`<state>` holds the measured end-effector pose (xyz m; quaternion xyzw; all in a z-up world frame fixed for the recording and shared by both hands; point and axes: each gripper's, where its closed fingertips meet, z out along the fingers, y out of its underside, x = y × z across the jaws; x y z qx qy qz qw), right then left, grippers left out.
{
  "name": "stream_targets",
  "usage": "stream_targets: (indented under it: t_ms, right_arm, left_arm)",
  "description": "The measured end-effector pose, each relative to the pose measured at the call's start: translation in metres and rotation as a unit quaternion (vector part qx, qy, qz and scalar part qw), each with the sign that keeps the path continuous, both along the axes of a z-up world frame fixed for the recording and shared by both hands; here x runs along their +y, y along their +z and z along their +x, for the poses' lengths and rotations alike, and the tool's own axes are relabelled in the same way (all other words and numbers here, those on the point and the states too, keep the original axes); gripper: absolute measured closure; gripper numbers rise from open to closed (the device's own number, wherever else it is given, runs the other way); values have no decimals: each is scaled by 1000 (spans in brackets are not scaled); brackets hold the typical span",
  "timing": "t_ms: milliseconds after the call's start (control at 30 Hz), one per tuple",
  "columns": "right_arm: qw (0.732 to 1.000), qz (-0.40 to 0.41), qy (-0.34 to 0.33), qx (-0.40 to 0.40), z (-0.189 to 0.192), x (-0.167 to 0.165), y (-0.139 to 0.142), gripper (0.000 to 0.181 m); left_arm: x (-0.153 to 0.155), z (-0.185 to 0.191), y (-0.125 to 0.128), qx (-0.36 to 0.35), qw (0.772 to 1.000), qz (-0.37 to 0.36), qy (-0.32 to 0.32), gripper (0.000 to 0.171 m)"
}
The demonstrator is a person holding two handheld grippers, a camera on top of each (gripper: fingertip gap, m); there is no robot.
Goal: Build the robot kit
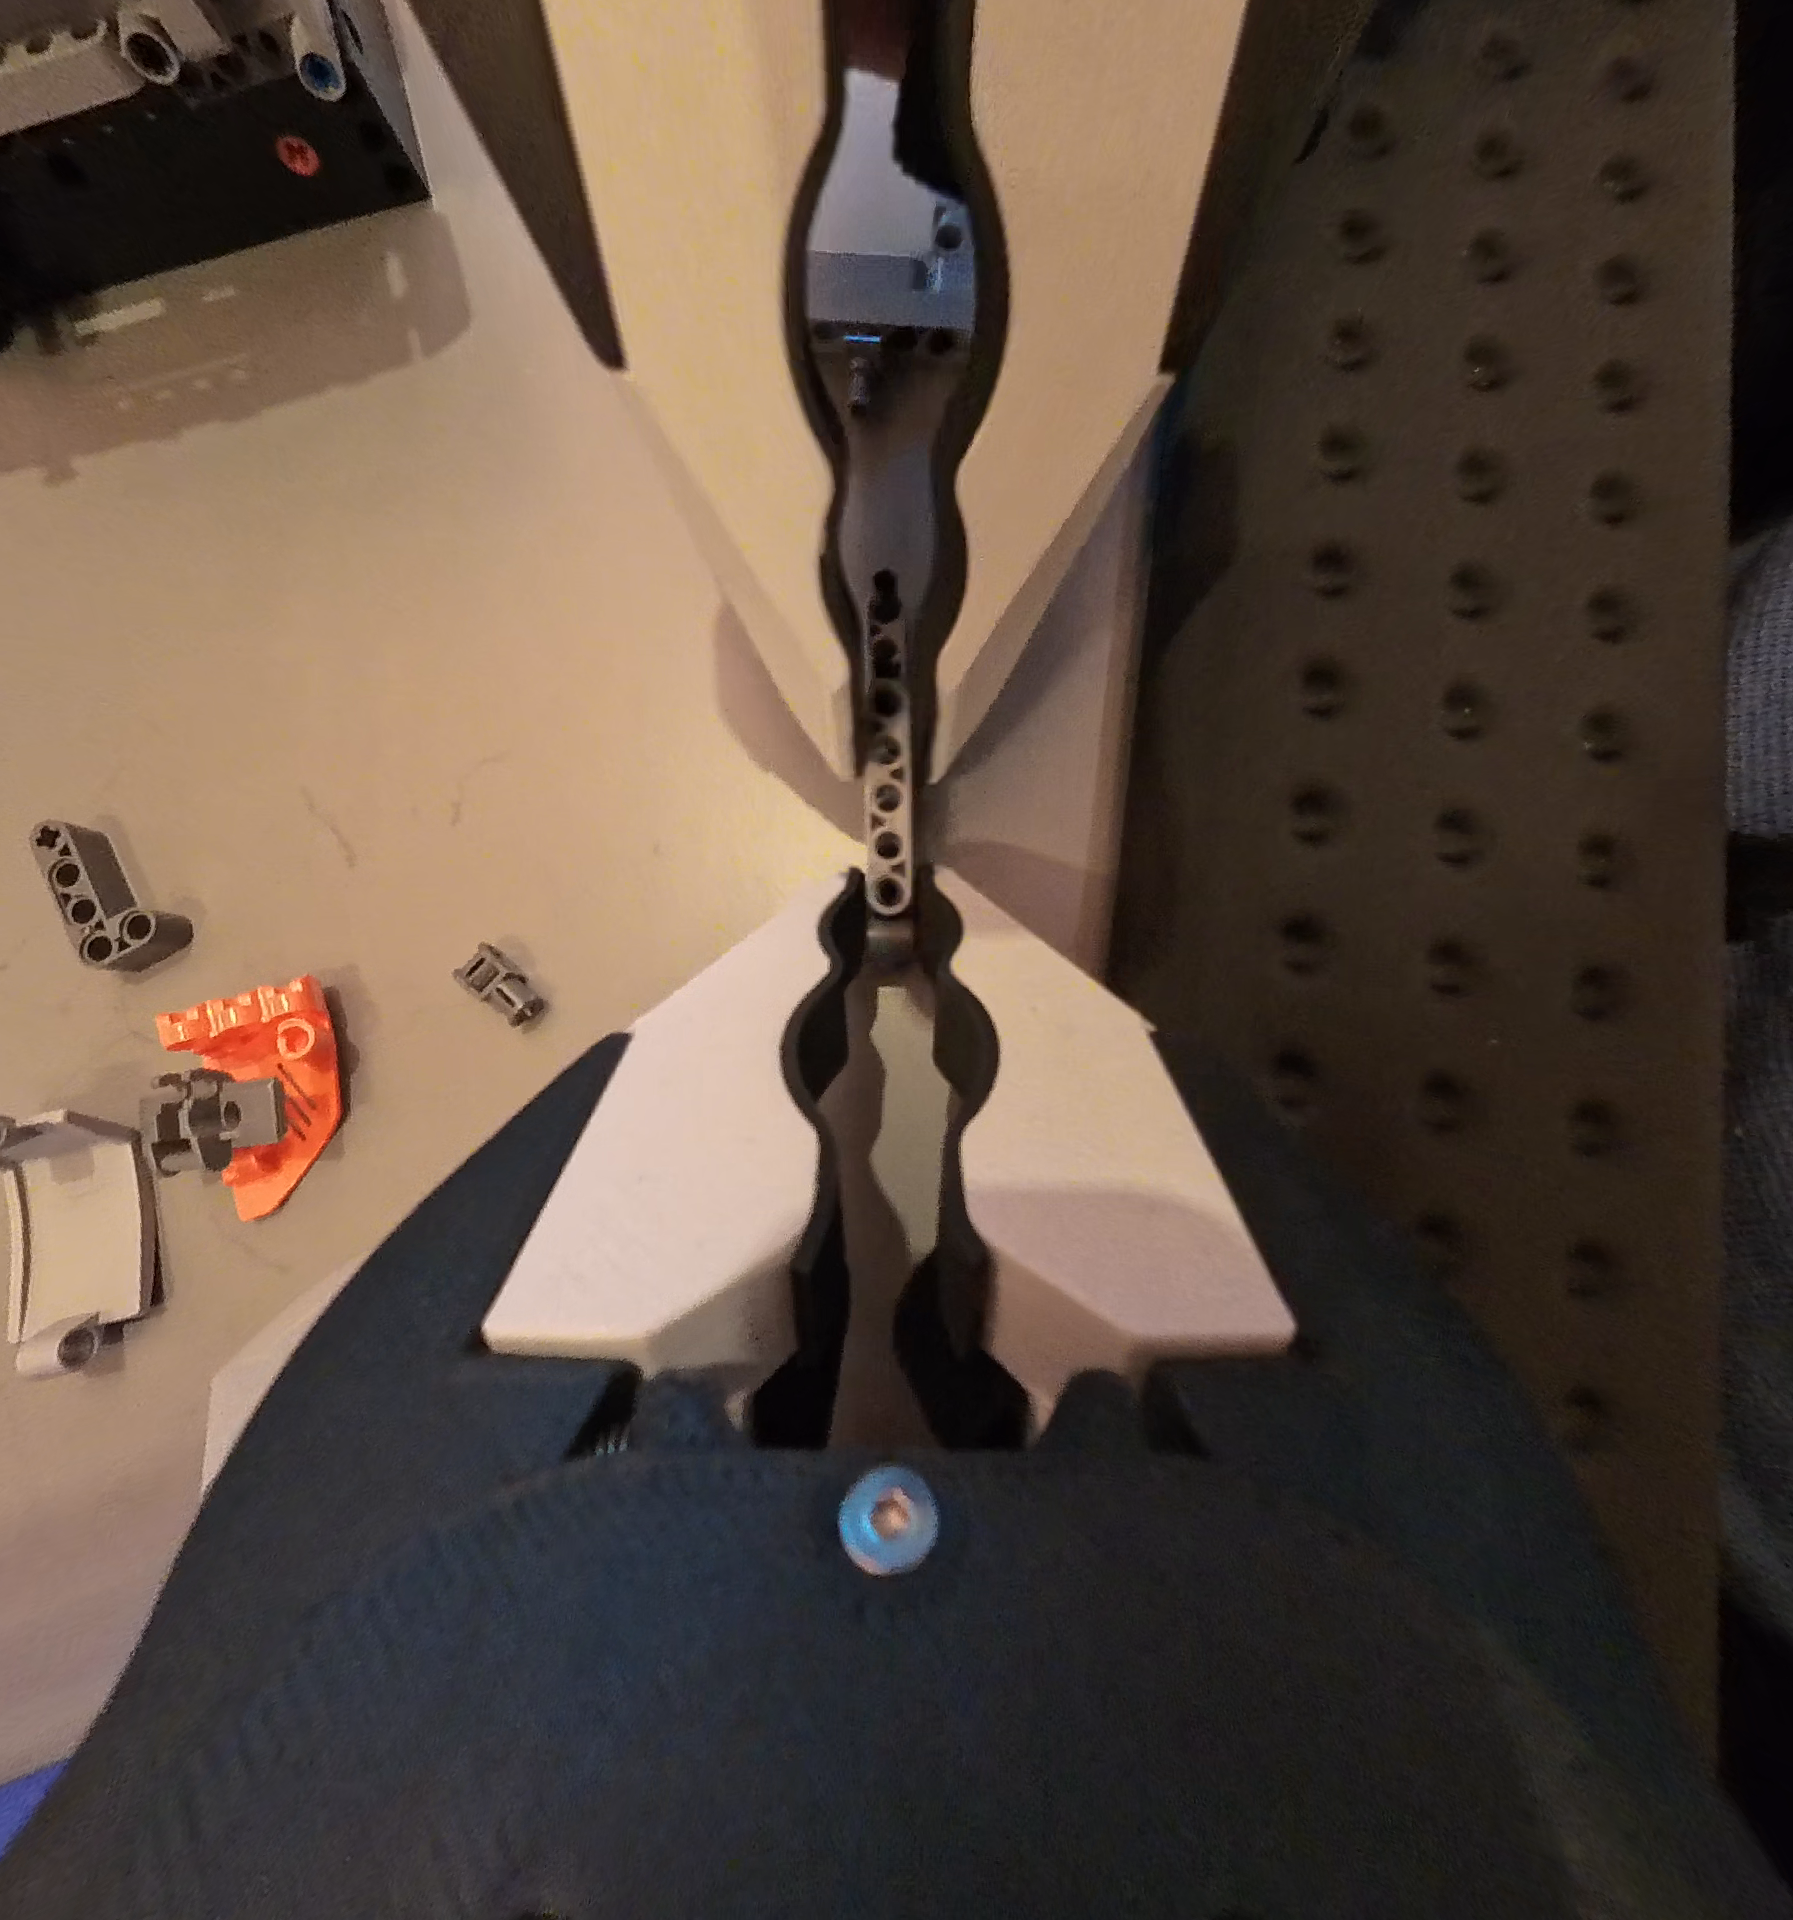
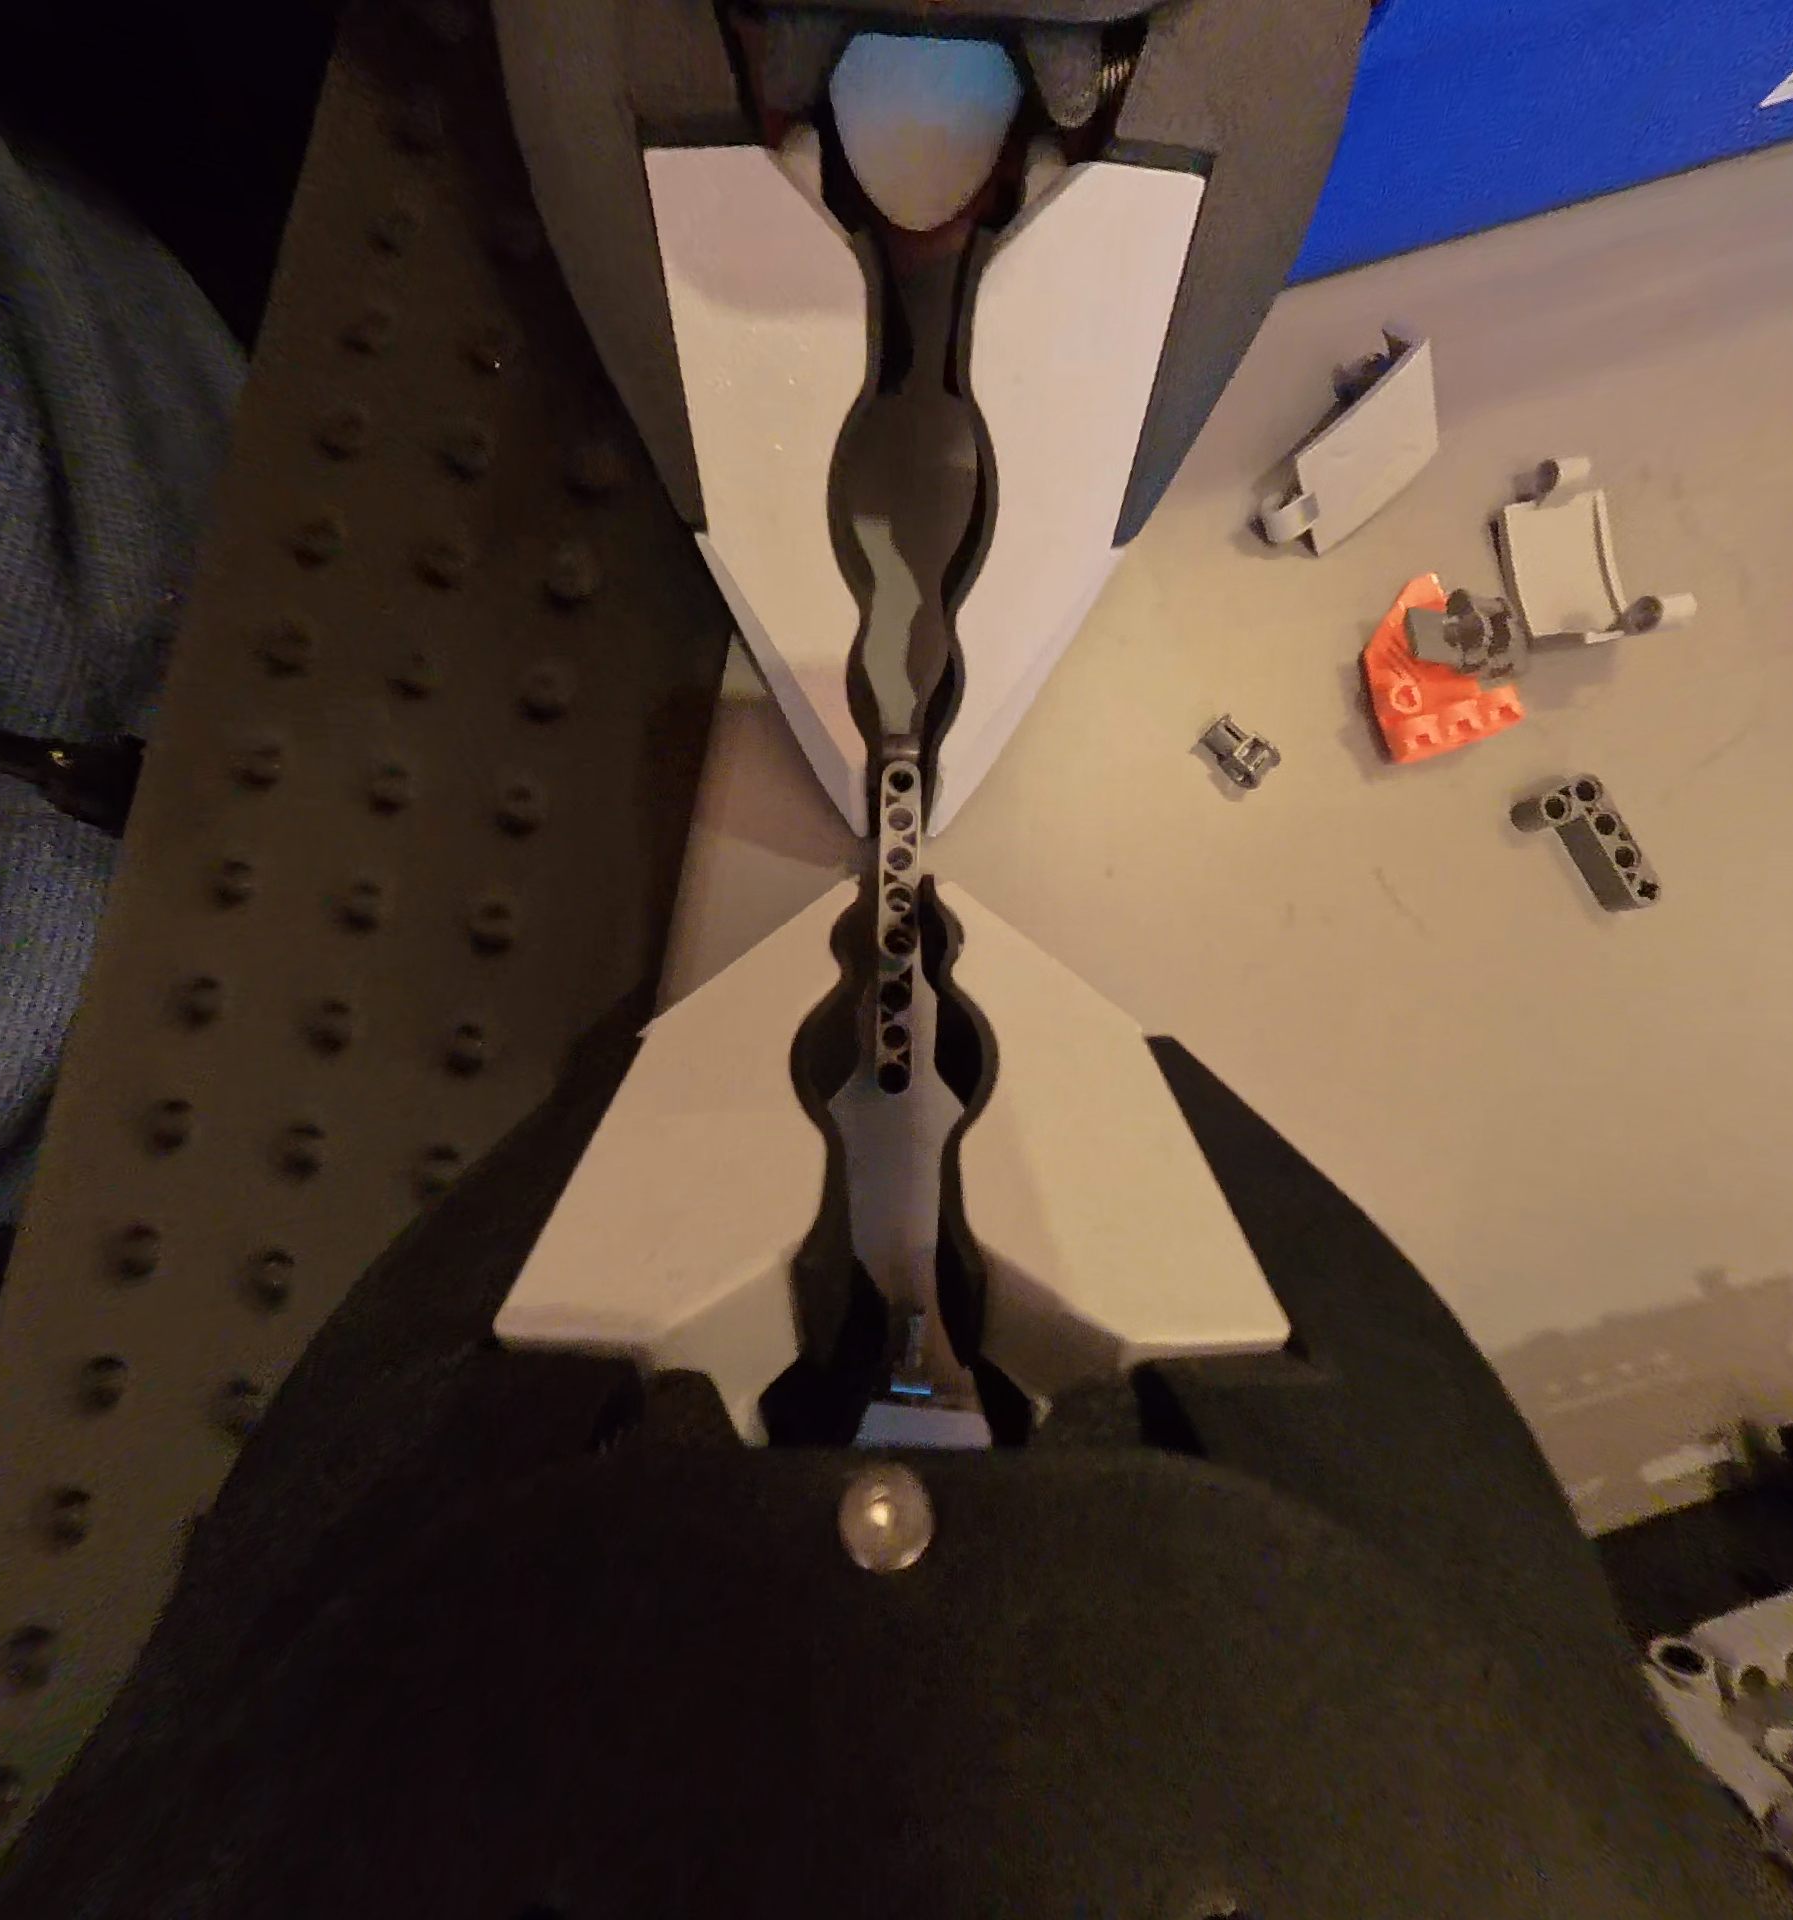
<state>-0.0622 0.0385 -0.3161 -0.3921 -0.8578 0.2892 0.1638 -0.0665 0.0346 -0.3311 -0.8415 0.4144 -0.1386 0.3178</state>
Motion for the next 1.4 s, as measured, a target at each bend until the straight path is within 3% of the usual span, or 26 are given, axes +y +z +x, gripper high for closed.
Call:
stream_targets:
  t_ms: [1400]
  right_arm:
    - [999,-43,-15,27,5,12,9,175]
  left_arm:
    - [3,-3,0,-10,1000,3,6,167]
